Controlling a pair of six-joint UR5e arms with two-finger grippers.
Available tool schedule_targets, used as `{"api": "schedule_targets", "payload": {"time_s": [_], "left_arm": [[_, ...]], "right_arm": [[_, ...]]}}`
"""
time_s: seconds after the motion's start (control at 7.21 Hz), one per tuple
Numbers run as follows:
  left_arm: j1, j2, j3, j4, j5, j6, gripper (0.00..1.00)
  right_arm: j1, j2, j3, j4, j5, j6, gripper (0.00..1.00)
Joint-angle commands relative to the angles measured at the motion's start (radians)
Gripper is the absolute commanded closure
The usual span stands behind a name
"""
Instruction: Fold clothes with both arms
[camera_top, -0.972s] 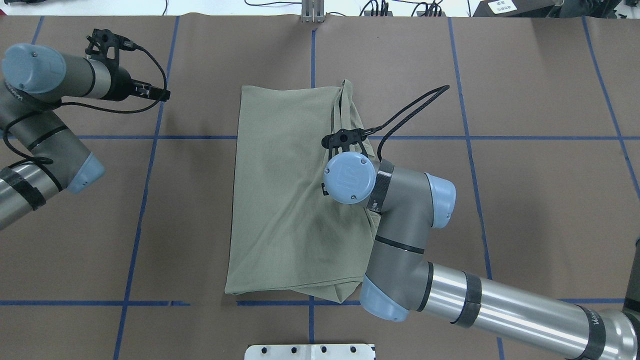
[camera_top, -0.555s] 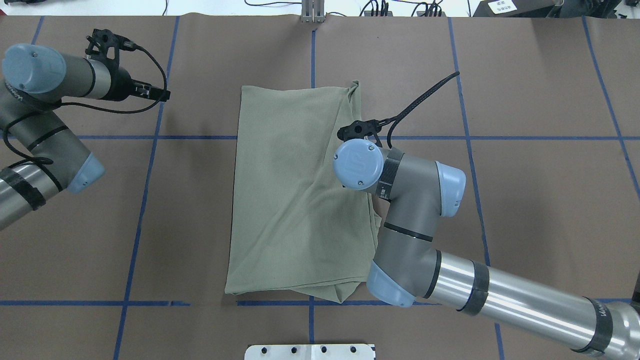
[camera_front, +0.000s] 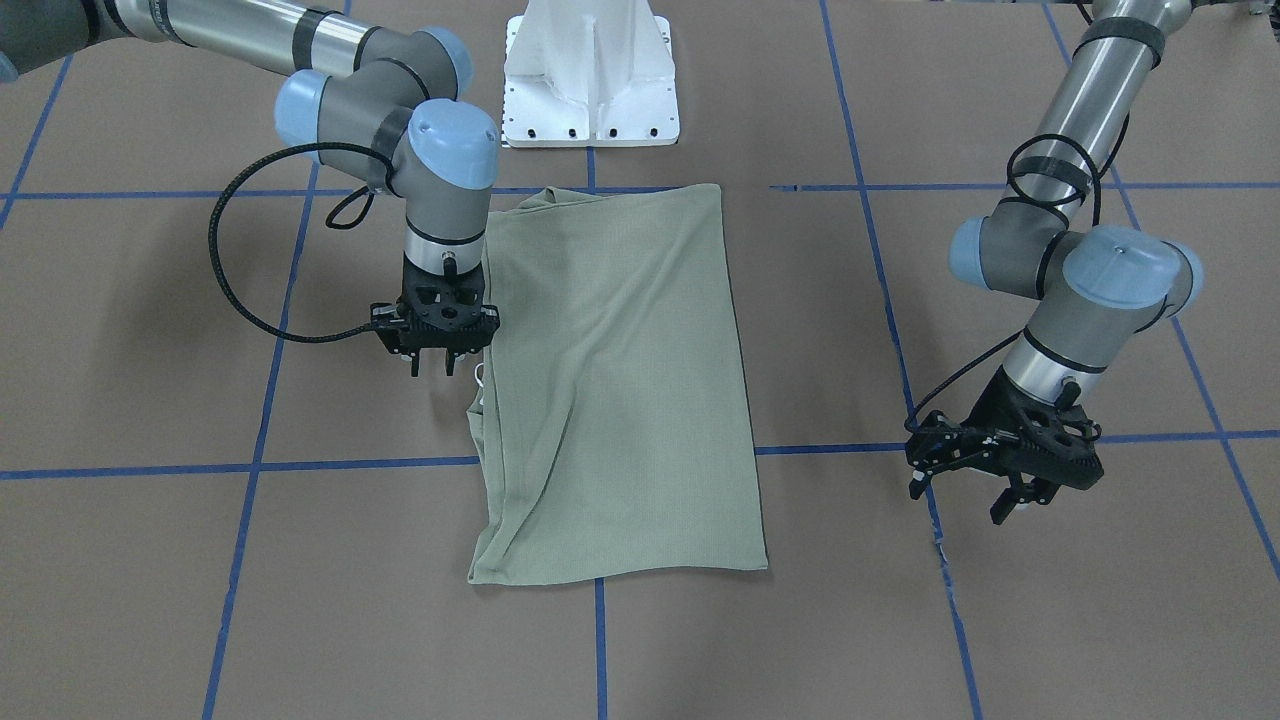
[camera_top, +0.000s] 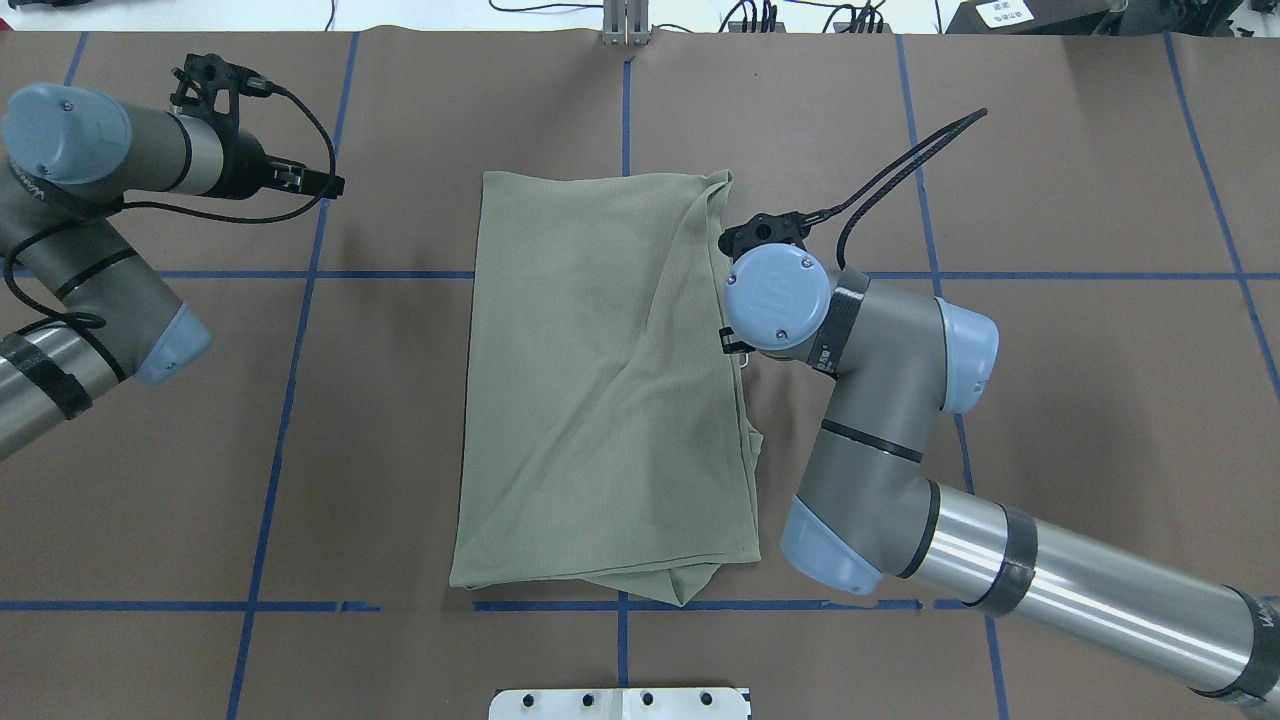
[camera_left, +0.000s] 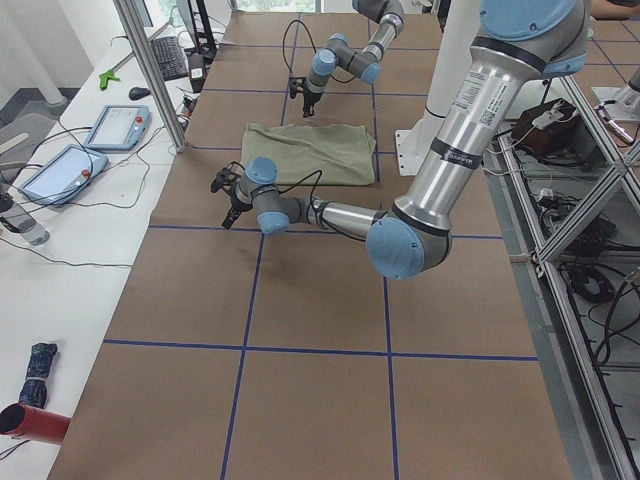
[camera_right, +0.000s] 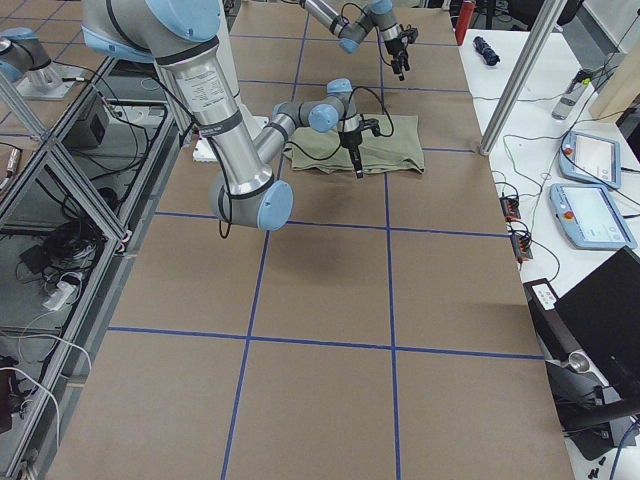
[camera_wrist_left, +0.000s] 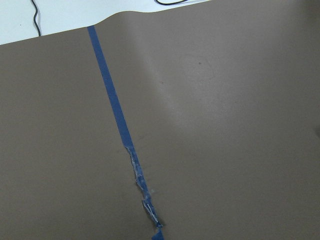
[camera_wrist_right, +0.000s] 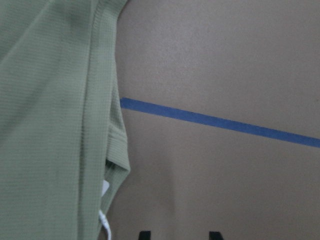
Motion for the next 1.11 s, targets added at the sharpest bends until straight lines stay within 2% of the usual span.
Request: {"api": "schedule_targets", "payload": {"time_s": [0.0,0.14,0.28,0.42,0.56,0.69,0.97], "left_arm": [[0.027,0.050,-0.140,0.016,-0.046,-0.207,0.00],[0.076,0.139,-0.268,0.033,-0.038,-0.278,0.00],[0.134,0.223,-0.425,0.079,-0.035,-0.367,0.00],[0.204,0.291,-0.581,0.148,0.000,-0.459,0.00],[0.302,0.325,-0.703,0.230,0.073,-0.569,0.00],[0.397,0.334,-0.760,0.269,0.144,-0.684,0.00],[0.602,0.334,-0.764,0.268,0.348,-0.980,0.00]], "right_arm": [[-0.022,-0.045,0.216,0.003,0.043,0.201,0.00],[-0.052,-0.067,0.298,0.004,0.040,0.321,0.00],[-0.100,-0.109,0.327,0.126,0.028,0.468,0.00],[-0.155,-0.208,0.334,0.320,-0.044,0.567,0.00],[-0.233,-0.260,0.350,0.376,-0.162,0.633,0.01],[-0.282,-0.265,0.354,0.374,-0.213,0.757,0.04],[-0.333,-0.283,0.352,0.337,-0.282,0.879,0.08]]}}
